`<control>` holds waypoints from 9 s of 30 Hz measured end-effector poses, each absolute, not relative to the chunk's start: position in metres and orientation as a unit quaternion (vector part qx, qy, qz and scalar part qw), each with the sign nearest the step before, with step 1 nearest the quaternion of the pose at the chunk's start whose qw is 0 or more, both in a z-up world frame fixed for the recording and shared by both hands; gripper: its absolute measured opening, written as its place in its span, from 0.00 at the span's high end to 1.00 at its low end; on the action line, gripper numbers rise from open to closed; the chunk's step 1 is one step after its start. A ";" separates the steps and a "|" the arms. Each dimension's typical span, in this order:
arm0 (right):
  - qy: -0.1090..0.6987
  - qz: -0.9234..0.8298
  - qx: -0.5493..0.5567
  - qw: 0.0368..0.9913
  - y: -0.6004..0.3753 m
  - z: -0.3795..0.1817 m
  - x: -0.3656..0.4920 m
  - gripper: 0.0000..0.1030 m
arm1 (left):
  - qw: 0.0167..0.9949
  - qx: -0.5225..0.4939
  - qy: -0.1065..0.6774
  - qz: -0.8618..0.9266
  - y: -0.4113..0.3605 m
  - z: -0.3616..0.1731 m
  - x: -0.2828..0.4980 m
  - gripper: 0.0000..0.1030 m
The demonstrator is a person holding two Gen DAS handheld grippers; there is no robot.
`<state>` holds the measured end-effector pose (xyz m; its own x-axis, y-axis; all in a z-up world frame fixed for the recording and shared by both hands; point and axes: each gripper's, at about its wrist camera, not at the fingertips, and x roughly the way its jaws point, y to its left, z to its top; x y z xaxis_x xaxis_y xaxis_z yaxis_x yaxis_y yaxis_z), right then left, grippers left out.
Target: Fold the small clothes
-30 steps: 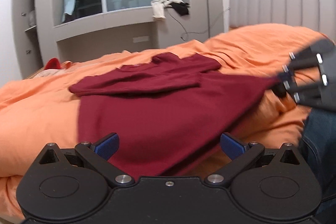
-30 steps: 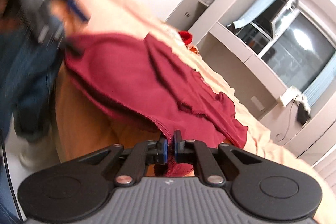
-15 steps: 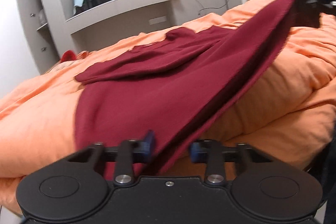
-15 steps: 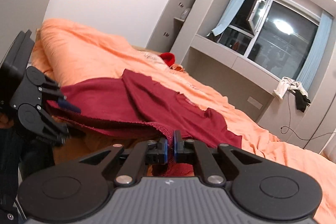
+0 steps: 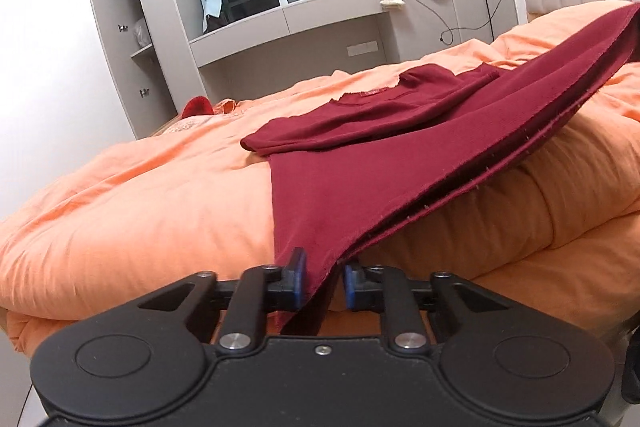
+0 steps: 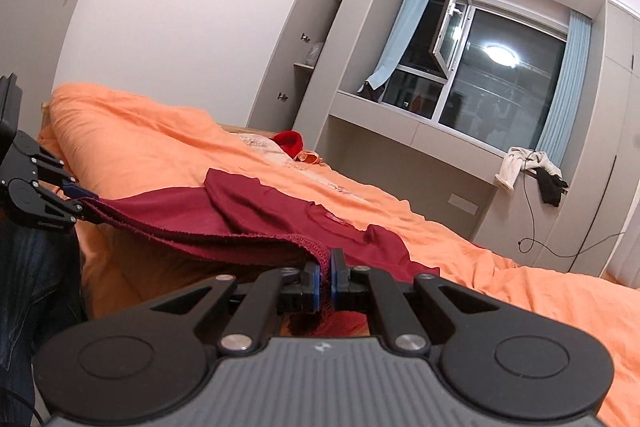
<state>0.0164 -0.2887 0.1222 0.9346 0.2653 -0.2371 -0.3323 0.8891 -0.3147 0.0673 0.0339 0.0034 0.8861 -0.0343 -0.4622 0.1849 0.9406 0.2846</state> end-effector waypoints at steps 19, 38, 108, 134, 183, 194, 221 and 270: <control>0.044 0.089 -0.126 0.987 -0.317 0.113 -0.068 0.96 | 0.989 0.090 0.062 -0.099 0.042 0.090 -0.032 0.96; -0.003 0.059 -0.167 0.984 -0.319 0.180 0.075 0.95 | 0.993 0.093 0.037 -0.065 0.006 0.168 0.136 0.95; 0.248 -0.079 -0.113 0.959 -0.367 0.035 0.377 0.00 | 0.939 -0.043 0.330 0.084 0.068 0.024 0.450 0.01; 0.232 0.072 -0.013 0.970 -0.351 0.068 0.297 0.00 | 0.944 -0.051 0.321 0.052 0.073 0.031 0.426 0.01; 0.139 0.067 -0.079 0.985 -0.230 0.062 0.210 0.00 | 0.941 -0.139 0.309 0.007 0.101 0.004 0.336 0.01; 0.157 0.065 -0.121 0.978 -0.194 0.031 0.221 0.00 | 0.945 -0.086 0.313 0.021 0.086 0.000 0.339 0.00; 0.158 0.069 -0.110 0.979 -0.205 0.028 0.218 0.00 | 0.942 -0.064 0.329 -0.010 0.079 0.000 0.336 0.01; 0.156 0.027 -0.066 0.985 -0.289 0.046 0.203 0.00 | 0.905 0.086 0.339 -0.241 -0.168 0.077 0.355 0.84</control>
<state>0.2027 -0.2886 0.0463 0.9496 0.0335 -0.3118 -0.0745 0.9899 -0.1206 0.3552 -0.1680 0.0766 0.6538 -0.3787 -0.6551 0.4957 0.8685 -0.0073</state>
